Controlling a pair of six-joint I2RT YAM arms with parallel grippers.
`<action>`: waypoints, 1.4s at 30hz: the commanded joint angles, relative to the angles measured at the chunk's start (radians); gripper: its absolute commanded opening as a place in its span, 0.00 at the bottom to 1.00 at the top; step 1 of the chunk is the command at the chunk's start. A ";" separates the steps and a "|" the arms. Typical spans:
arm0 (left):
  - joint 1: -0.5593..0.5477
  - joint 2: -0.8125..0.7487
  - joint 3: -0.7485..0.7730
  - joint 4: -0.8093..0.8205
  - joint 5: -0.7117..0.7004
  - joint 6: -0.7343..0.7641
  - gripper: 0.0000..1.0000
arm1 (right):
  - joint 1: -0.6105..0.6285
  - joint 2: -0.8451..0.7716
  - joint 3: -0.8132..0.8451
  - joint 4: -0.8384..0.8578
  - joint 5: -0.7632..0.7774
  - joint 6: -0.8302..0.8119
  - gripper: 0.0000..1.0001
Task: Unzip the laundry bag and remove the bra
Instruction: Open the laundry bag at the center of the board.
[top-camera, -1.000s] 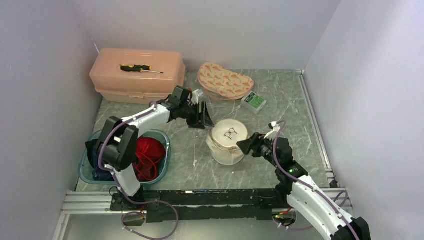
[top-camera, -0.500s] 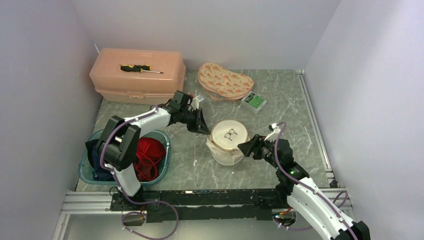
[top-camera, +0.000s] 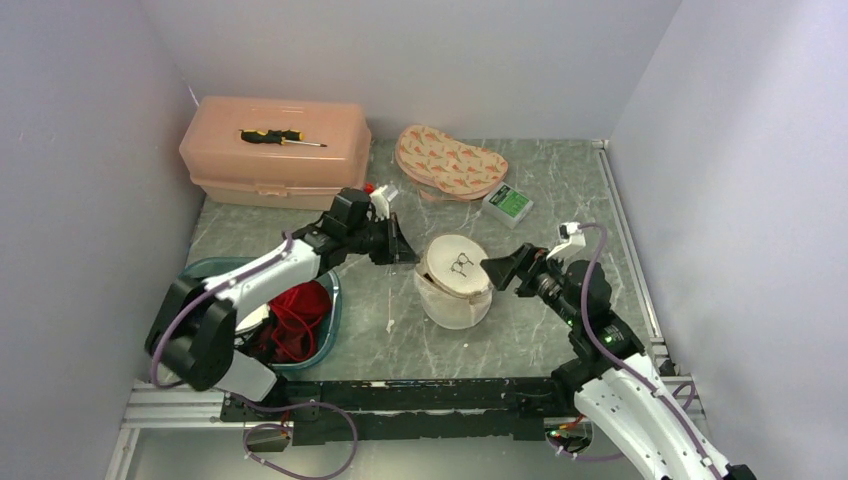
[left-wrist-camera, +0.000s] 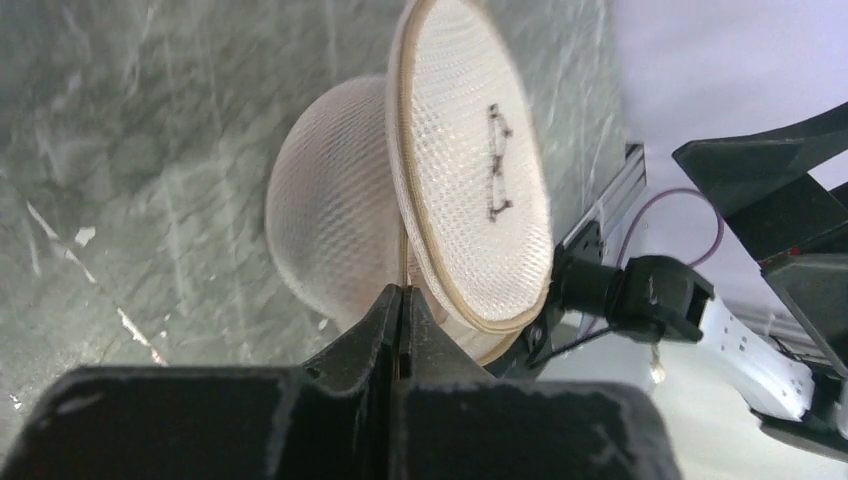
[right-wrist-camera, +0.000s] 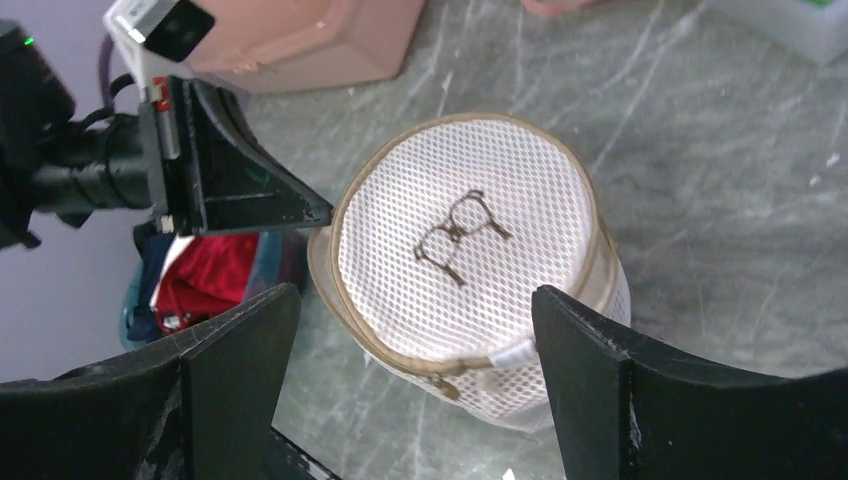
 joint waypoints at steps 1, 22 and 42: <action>-0.083 -0.148 0.066 -0.012 -0.286 0.022 0.03 | 0.009 0.049 0.124 -0.035 0.041 -0.045 0.89; -0.334 -0.163 0.132 -0.135 -0.729 0.170 0.03 | 0.010 0.180 0.132 -0.088 0.059 0.027 0.87; -0.375 -0.314 -0.158 -0.063 -0.753 -0.209 0.03 | 0.016 0.535 0.139 0.202 -0.103 0.174 0.87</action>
